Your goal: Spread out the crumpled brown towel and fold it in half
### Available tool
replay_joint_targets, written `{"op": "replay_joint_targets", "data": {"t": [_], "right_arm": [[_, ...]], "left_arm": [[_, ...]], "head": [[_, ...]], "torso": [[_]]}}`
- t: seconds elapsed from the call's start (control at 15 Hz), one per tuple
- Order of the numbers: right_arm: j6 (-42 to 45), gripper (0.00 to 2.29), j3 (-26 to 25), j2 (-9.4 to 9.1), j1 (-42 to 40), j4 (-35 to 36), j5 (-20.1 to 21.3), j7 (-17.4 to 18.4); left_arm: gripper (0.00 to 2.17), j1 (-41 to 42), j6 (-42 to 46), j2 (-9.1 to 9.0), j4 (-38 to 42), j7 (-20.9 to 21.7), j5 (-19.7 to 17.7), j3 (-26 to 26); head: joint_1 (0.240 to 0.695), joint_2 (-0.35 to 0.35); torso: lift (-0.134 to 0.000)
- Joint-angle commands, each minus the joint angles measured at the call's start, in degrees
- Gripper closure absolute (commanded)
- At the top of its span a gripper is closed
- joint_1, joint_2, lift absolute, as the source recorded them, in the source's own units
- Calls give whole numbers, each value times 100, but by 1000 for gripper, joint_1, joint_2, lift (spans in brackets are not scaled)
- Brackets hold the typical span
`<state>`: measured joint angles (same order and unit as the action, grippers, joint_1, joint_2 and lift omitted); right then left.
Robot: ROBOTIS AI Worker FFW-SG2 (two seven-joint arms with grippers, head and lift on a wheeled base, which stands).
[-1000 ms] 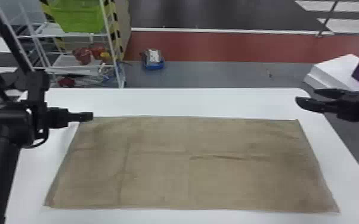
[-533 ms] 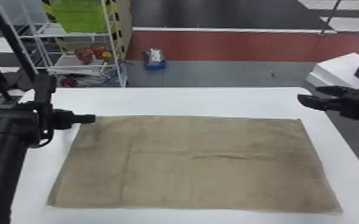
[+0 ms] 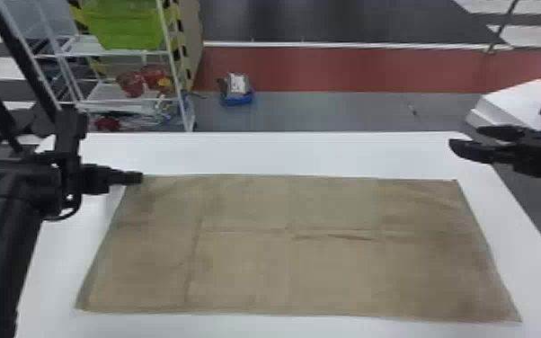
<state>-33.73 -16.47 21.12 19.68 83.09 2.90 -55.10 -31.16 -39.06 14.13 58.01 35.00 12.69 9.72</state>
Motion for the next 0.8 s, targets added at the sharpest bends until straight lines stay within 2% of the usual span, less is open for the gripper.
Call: {"op": "replay_joint_targets", "data": {"t": [0.0, 0.4, 0.47, 0.53, 0.6, 0.73], "right_arm": [[2, 184, -5, -3, 1, -3, -17, -1], [19, 184, -58, 6, -17, 6, -52, -9], [19, 184, -67, 6, -26, 6, -43, -9], [37, 188, -75, 6, -26, 6, -52, -9], [37, 188, -75, 6, -26, 6, -43, -9], [37, 188, -75, 14, -34, -3, -43, -9]], "left_arm": [[596, -22, -116, 19, 0, 33, 5, -31], [603, -31, -256, 11, 9, 103, 120, -84], [832, -31, -256, 11, 18, 112, 111, -84], [1200, -22, -256, -7, 35, 95, 102, -66], [1436, -4, -256, -16, 53, 95, 76, -58], [1447, 101, -256, -25, 123, 103, 23, -31]], "head": [[693, -1], [695, -3], [695, -3], [695, -4], [695, -5], [695, -8]], "torso": [[-123], [-123], [-123], [-123], [-123], [-123]]}}
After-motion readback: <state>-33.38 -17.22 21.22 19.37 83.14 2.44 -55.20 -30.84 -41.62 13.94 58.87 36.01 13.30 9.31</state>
